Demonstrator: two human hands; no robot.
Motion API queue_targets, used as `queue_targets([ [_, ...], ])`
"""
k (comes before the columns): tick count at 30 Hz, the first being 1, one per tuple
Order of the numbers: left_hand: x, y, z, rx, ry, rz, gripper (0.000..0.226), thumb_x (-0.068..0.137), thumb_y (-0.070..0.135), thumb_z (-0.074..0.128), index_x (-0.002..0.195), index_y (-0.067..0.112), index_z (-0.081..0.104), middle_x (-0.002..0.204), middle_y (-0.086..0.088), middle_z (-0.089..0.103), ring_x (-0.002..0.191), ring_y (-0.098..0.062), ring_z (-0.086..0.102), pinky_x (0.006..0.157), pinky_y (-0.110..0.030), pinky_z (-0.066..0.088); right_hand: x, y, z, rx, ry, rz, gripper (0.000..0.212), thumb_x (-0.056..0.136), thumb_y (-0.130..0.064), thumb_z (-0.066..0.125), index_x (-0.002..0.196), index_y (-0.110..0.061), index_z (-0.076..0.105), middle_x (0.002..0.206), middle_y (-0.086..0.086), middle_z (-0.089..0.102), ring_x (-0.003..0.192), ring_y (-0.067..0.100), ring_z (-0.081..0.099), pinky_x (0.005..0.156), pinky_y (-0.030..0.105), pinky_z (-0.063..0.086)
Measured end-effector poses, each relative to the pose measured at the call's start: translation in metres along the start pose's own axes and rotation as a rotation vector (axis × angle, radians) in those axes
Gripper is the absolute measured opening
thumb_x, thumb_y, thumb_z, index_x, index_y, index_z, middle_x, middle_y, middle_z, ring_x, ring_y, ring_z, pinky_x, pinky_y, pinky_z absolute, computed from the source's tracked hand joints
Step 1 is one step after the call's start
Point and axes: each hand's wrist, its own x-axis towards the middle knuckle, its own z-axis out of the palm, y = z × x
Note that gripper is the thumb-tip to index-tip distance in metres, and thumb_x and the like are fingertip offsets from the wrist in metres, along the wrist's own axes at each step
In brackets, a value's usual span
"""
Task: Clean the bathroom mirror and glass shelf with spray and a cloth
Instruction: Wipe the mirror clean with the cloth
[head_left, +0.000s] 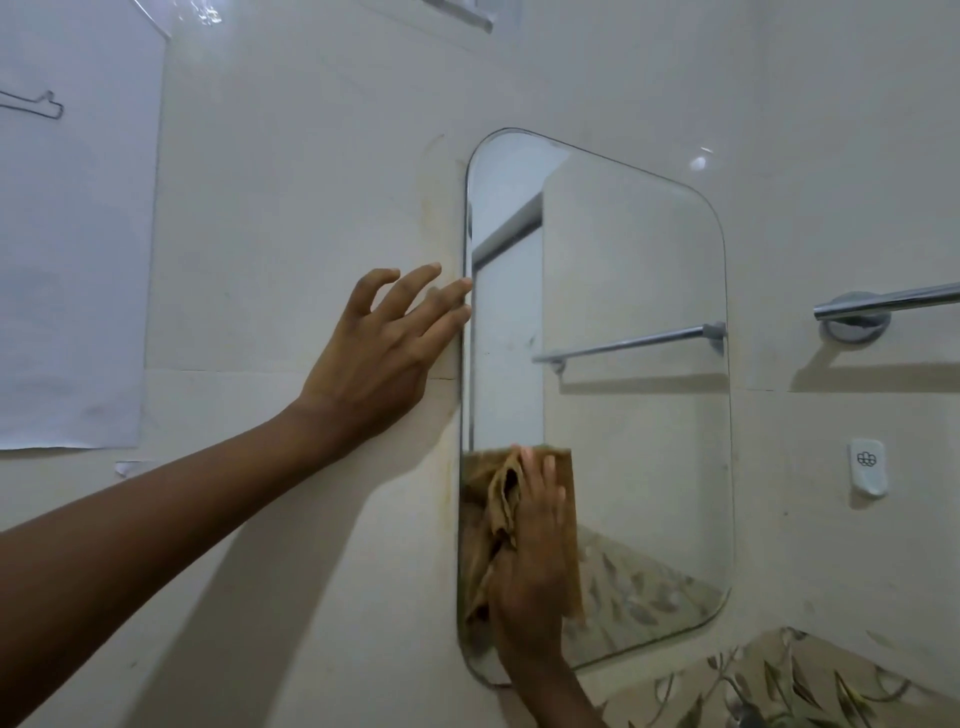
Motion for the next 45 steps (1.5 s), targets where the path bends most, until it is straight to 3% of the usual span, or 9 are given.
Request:
queue_targets([
  [4,0.001,0.001,0.0,-0.053,-0.014,-0.035,0.05,0.084,0.0,0.026,0.125,0.01,0.053,0.14,-0.007,0.051,0.133,-0.03,0.04,0.103,-0.043,0.023,0.071,-0.019,0.024,0.151,-0.002,0.056,0.054,0.086,0.004,0.033,0.139,-0.006,0.03,0.143,0.017,0.041,0.142,0.013,0.019,0.117,0.035,0.016],
  [10,0.002,-0.002,-0.004,-0.172,0.001,-0.182,0.058,0.084,0.004,0.02,0.135,0.01,0.046,0.136,-0.008,0.054,0.135,-0.029,0.038,0.104,-0.041,0.021,0.113,-0.029,0.034,0.239,-0.195,0.03,0.051,0.091,-0.002,0.029,0.142,-0.006,0.03,0.149,0.011,0.037,0.143,0.019,0.02,0.119,0.042,0.015],
  [18,0.0,-0.001,-0.001,-0.068,0.001,-0.056,0.052,0.086,-0.001,0.027,0.126,0.018,0.054,0.14,-0.002,0.051,0.134,-0.03,0.038,0.105,-0.044,0.022,-0.005,-0.024,-0.004,0.158,-0.349,-0.131,0.051,0.089,-0.001,0.031,0.139,-0.008,0.036,0.15,0.007,0.035,0.142,0.024,0.027,0.119,0.038,0.016],
  [26,-0.002,0.001,0.0,0.031,0.027,0.015,0.046,0.089,-0.001,0.031,0.127,0.012,0.053,0.138,-0.004,0.053,0.131,-0.031,0.042,0.104,-0.043,0.022,-0.095,-0.001,-0.045,-0.034,-0.41,-0.154,0.041,0.103,-0.02,0.02,0.141,-0.021,0.034,0.153,-0.007,0.026,0.142,0.017,0.027,0.115,0.03,0.024],
  [33,-0.003,0.002,0.0,0.046,0.026,0.034,0.044,0.089,-0.002,0.033,0.127,0.008,0.053,0.138,-0.007,0.053,0.129,-0.032,0.045,0.103,-0.042,0.023,-0.121,0.036,-0.103,-0.107,-0.614,-0.054,0.04,0.102,-0.02,0.019,0.13,-0.013,0.047,0.144,0.001,0.044,0.137,0.023,0.034,0.111,0.035,0.029],
  [36,-0.005,0.002,-0.002,0.035,0.014,0.042,0.042,0.09,-0.002,0.032,0.126,0.007,0.053,0.137,-0.008,0.053,0.127,-0.032,0.047,0.103,-0.041,0.024,-0.115,0.055,-0.122,-0.142,-0.687,0.161,0.041,0.099,-0.019,0.022,0.135,-0.019,0.042,0.145,0.001,0.043,0.139,0.016,0.028,0.111,0.028,0.024],
  [39,-0.007,0.004,-0.005,-0.006,-0.034,0.036,0.042,0.091,0.0,0.029,0.125,0.006,0.053,0.136,-0.01,0.054,0.127,-0.032,0.047,0.103,-0.041,0.023,-0.095,0.052,-0.143,-0.01,-0.719,0.684,0.046,0.094,-0.024,0.031,0.138,-0.023,0.042,0.144,-0.002,0.044,0.134,0.012,0.037,0.111,0.032,0.031],
  [42,-0.018,0.012,-0.014,-0.116,-0.084,-0.016,0.045,0.086,0.001,0.032,0.126,0.009,0.052,0.135,-0.009,0.054,0.129,-0.031,0.044,0.104,-0.04,0.021,-0.071,0.05,-0.16,0.108,-0.552,1.085,0.028,0.098,-0.013,0.037,0.119,-0.012,0.055,0.115,0.015,0.062,0.096,0.024,0.056,0.09,0.038,0.045],
  [45,-0.045,0.034,-0.031,-0.275,-0.083,-0.031,0.045,0.08,0.002,0.041,0.121,0.012,0.056,0.131,-0.007,0.057,0.128,-0.03,0.045,0.102,-0.041,0.025,-0.064,0.063,-0.181,0.511,-0.289,1.568,0.022,0.097,-0.012,0.041,0.106,-0.007,0.061,0.097,0.015,0.065,0.081,0.028,0.065,0.075,0.036,0.055],
])
